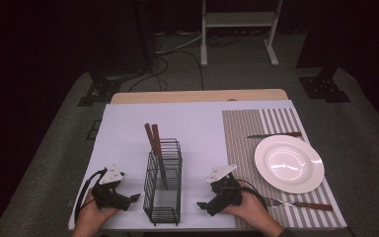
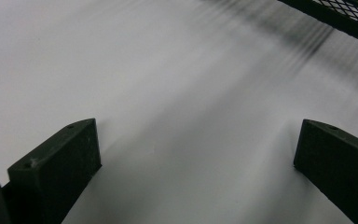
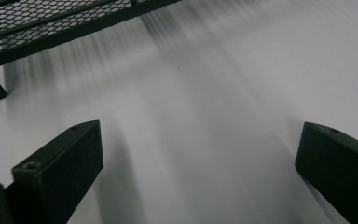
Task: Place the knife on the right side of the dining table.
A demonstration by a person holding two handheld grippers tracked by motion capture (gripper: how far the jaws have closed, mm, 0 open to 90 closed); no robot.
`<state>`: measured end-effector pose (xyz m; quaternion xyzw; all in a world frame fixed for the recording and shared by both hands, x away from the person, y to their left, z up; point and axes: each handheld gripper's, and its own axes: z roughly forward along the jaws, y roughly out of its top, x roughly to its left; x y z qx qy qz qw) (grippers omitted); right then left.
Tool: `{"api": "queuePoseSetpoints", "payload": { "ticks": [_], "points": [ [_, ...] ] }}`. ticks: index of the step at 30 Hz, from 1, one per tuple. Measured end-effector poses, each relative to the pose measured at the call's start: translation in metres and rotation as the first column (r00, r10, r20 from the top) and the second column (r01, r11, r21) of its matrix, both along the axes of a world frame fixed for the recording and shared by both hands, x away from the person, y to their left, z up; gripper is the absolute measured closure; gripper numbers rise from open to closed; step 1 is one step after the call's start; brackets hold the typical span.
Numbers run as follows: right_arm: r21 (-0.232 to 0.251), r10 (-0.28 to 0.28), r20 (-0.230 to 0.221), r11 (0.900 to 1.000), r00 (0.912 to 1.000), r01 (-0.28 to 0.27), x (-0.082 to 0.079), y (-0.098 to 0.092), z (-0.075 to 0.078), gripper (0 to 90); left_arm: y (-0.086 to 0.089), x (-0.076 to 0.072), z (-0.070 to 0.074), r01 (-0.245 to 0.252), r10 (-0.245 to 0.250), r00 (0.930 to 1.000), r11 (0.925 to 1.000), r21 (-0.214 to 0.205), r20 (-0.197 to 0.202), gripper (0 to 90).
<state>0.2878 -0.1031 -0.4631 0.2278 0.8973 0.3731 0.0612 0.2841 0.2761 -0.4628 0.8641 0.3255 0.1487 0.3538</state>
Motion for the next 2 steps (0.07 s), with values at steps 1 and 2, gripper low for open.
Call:
{"api": "queuePoseSetpoints", "payload": {
  "ticks": [1,2],
  "points": [
    [0.001,0.003,0.004,1.0,1.0,-0.003,0.0,-0.0003,-0.0005,0.0,0.0,0.0,0.0,0.0,0.0,1.0,1.0,0.0,0.0,0.0],
    [-0.003,0.004,0.011,1.0,0.9999,-0.004,-0.0003,-0.0004,-0.0008,0.0,-0.0001,0.0,0.0,0.0,0.0,1.0,1.0,0.0,0.001,0.0]
  ]
}}
